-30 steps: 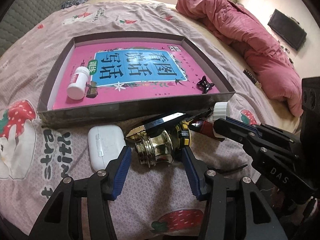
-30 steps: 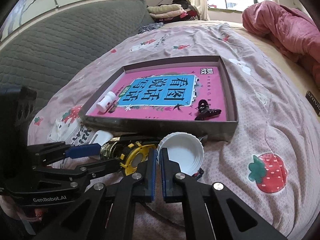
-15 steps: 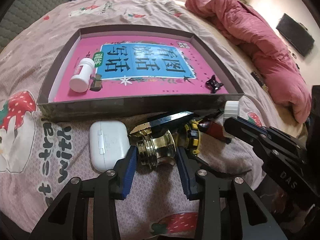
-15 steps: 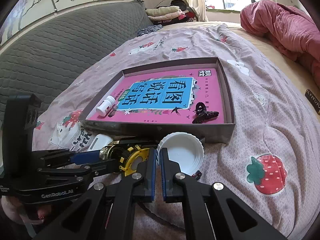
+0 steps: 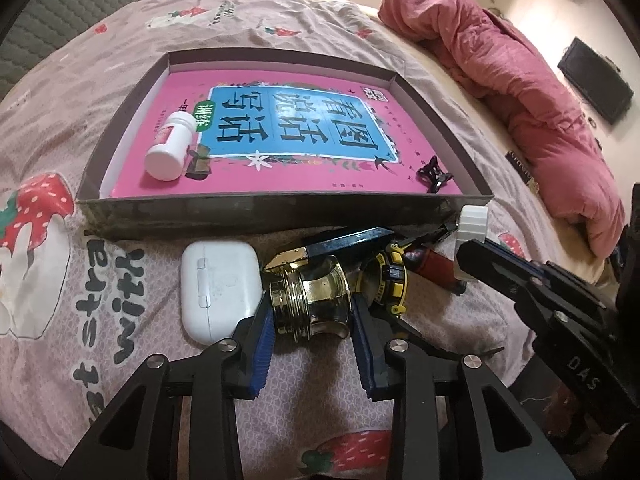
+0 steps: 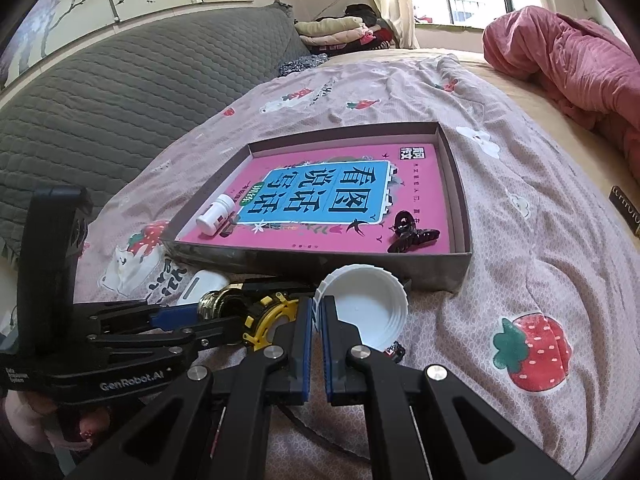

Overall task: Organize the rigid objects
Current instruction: 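Grasp the brass door knob with the left gripper while the right gripper grasps the white bottle cap, then carry the door knob with the left gripper while the right gripper carries the cap into the tray, then lower the white cap onto the book and open the right gripper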

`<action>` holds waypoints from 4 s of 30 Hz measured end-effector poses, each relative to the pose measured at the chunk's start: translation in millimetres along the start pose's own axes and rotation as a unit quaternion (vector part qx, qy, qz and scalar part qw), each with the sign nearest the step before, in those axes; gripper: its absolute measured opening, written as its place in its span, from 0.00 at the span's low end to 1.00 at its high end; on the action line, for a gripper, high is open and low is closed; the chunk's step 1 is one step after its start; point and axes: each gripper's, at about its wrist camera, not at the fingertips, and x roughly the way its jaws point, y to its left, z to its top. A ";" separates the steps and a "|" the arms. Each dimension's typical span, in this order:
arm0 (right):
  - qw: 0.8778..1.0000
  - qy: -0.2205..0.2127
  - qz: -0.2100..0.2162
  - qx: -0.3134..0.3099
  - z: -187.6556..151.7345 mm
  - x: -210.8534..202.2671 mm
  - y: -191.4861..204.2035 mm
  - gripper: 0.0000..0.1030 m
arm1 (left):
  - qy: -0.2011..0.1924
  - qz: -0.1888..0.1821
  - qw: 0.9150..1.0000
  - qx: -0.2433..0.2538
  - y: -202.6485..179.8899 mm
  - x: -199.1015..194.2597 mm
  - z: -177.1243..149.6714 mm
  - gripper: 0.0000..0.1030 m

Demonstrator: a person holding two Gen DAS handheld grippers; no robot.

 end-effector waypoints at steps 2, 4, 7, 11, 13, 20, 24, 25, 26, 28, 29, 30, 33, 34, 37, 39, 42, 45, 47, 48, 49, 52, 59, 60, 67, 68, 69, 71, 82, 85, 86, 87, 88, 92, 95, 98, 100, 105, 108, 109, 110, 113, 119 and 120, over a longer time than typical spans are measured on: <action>1.000 0.000 0.001 -0.002 0.0 0.3 1.4 0.04 | -0.004 -0.001 1.000 0.000 1.2 -4.4 -0.7 0.35; 1.000 -0.002 0.001 -0.004 0.2 -0.2 3.1 0.04 | -0.010 -0.002 1.000 -0.001 3.1 -9.8 -0.7 0.35; 1.000 -0.008 0.004 -0.008 0.4 -3.3 5.3 0.04 | -0.021 -0.007 1.000 -0.005 5.4 -18.3 1.2 0.35; 1.000 -0.017 0.006 -0.007 2.1 -6.9 6.1 0.04 | -0.034 -0.008 0.999 -0.008 5.6 -25.9 4.1 0.35; 1.000 -0.023 0.007 -0.006 3.2 -9.2 5.7 0.04 | -0.042 -0.006 0.999 -0.007 5.8 -29.6 5.6 0.35; 0.999 -0.048 0.007 -0.007 8.1 -17.9 5.0 0.04 | -0.063 0.000 0.998 0.004 0.7 -36.8 14.7 0.35; 0.999 -0.053 0.005 -0.009 10.1 -20.3 4.7 0.04 | -0.070 0.000 0.998 0.001 0.7 -38.0 21.4 0.35; 0.998 -0.054 0.004 -0.010 10.7 -20.3 5.0 0.04 | -0.071 0.000 0.997 -0.001 0.8 -37.6 23.2 0.35; 0.998 -0.054 0.003 -0.012 11.3 -20.6 5.5 0.04 | -0.072 0.000 0.997 -0.003 1.3 -37.4 25.6 0.35; 0.998 -0.055 0.000 -0.015 12.9 -21.4 5.9 0.04 | -0.073 0.000 0.997 -0.005 1.0 -35.8 30.7 0.35; 0.998 -0.055 -0.001 -0.016 14.3 -21.0 6.3 0.04 | -0.074 0.001 0.997 -0.006 1.1 -34.7 33.1 0.35; 0.998 -0.056 -0.003 -0.017 15.2 -21.1 7.2 0.04 | -0.075 0.001 0.997 -0.010 1.5 -33.6 35.7 0.35; 0.998 -0.056 -0.016 -0.023 16.9 -21.0 9.0 0.04 | -0.080 -0.003 0.997 -0.013 1.8 -30.3 40.5 0.35; 0.998 -0.056 -0.019 -0.024 17.2 -20.9 9.1 0.04 | -0.080 -0.005 0.997 -0.015 2.3 -29.1 41.5 0.35; 0.998 -0.051 -0.029 -0.022 18.5 -19.0 8.4 0.04 | -0.079 -0.011 0.997 -0.018 5.1 -24.6 47.5 0.35; 0.998 -0.048 -0.034 -0.022 20.1 -17.7 8.1 0.04 | -0.080 -0.010 0.997 -0.015 5.4 -23.4 50.5 0.35; 0.998 -0.046 -0.043 -0.025 25.1 -15.2 9.7 0.04 | -0.079 -0.014 0.997 -0.015 6.6 -21.5 57.7 0.35; 0.997 -0.045 -0.050 -0.028 30.7 -12.6 12.4 0.04 | -0.085 -0.013 0.996 -0.011 7.2 -22.0 62.9 0.35; 0.997 -0.044 -0.054 -0.030 34.6 -10.0 14.7 0.04 | -0.090 -0.010 0.996 -0.007 8.2 -22.5 64.9 0.35; 0.997 -0.044 -0.056 -0.033 36.6 -8.5 16.3 0.04 | -0.091 -0.011 0.996 -0.007 9.3 -22.3 65.4 0.35; 0.997 -0.044 -0.059 -0.036 37.8 -7.6 17.5 0.04 | -0.092 -0.012 0.996 -0.007 11.3 -21.7 66.2 0.35; 0.996 -0.043 -0.064 -0.042 41.8 -4.3 22.1 0.04 | -0.094 -0.010 0.995 -0.010 17.2 -19.7 68.6 0.35; 0.995 -0.031 -0.073 -0.056 48.4 5.3 31.3 0.04 | -0.090 -0.014 0.996 -0.018 28.8 -10.9 73.5 0.35; 0.995 -0.028 -0.074 -0.056 48.6 6.6 32.3 0.04 | -0.090 -0.018 0.996 -0.019 30.2 -9.9 73.6 0.35; 0.995 -0.012 -0.078 -0.058 55.9 22.6 37.9 0.04 | -0.092 -0.028 0.995 -0.018 35.9 -4.5 74.7 0.35; 0.995 -0.010 -0.079 -0.060 56.7 25.1 38.7 0.04 | -0.092 -0.032 0.995 -0.017 36.2 -3.9 74.2 0.35; 0.995 -0.007 -0.079 -0.061 57.1 27.7 39.7 0.04 | -0.093 -0.034 0.995 -0.016 36.0 -3.3 74.2 0.35; 0.995 -0.004 -0.080 -0.064 57.9 32.1 41.3 0.04 | -0.090 -0.034 0.995 -0.011 34.6 -1.1 72.6 0.35; 0.993 0.039 -0.090 -0.062 55.7 60.1 41.4 0.04 | -0.072 -0.039 0.997 0.004 29.3 11.4 69.3 0.35; 0.993 0.047 -0.092 -0.056 54.8 64.0 38.4 0.04 | -0.069 -0.038 0.997 0.004 29.8 13.7 69.4 0.35; 0.993 0.049 -0.093 -0.055 54.6 65.0 37.4 0.04 | -0.068 -0.037 0.997 0.004 29.8 14.5 69.2 0.35; 0.993 0.051 -0.094 -0.054 54.6 66.2 36.2 0.04 | -0.067 -0.037 0.997 0.005 29.7 15.4 69.0 0.35; 0.993 0.052 -0.094 -0.052 54.6 67.1 35.2 0.04 | -0.067 -0.036 0.997 0.007 29.2 16.1 69.0 0.35; 0.993 0.058 -0.094 -0.049 53.7 69.9 33.0 0.04 | -0.065 -0.033 0.997 0.013 25.6 17.6 69.1 0.35; 0.993 0.062 -0.094 -0.047 55.1 71.7 32.5 0.04 | -0.065 -0.030 0.997 0.019 23.8 17.6 68.8 0.35; 0.992 0.065 -0.095 -0.045 56.1 73.1 32.7 0.04 | -0.065 -0.027 0.997 0.023 23.0 18.1 68.6 0.35; 0.992 0.068 -0.096 -0.044 56.7 74.0 32.1 0.04 | -0.065 -0.026 0.997 0.025 23.0 17.9 68.3 0.35; 0.991 0.078 -0.102 -0.038 59.0 75.6 30.3 0.05 | -0.063 -0.023 0.997 0.029 23.4 18.8 67.4 0.35; 0.991 0.084 -0.096 -0.027 60.2 75.7 26.6 0.05 | -0.062 -0.022 0.997 0.030 22.8 20.2 68.5 0.35; 0.992 0.085 -0.096 -0.024 60.3 75.3 25.9 0.05 | -0.062 -0.021 0.997 0.030 22.5 20.2 68.4 0.35; 0.991 0.086 -0.095 -0.023 60.5 74.9 25.3 0.05 | -0.062 -0.021 0.997 0.030 22.8 20.1 68.4 0.35; 0.992 0.086 -0.093 -0.019 60.0 72.1 24.3 0.05 | -0.063 -0.021 0.997 0.031 22.8 20.0 68.2 0.35; 0.994 0.065 -0.088 -0.013 57.3 55.2 23.4 0.05 | -0.060 -0.016 0.997 0.036 21.9 22.3 68.4 0.35; 0.994 0.061 -0.087 -0.011 56.6 51.0 23.3 0.05 | -0.058 -0.015 0.998 0.036 21.5 23.4 69.0 0.35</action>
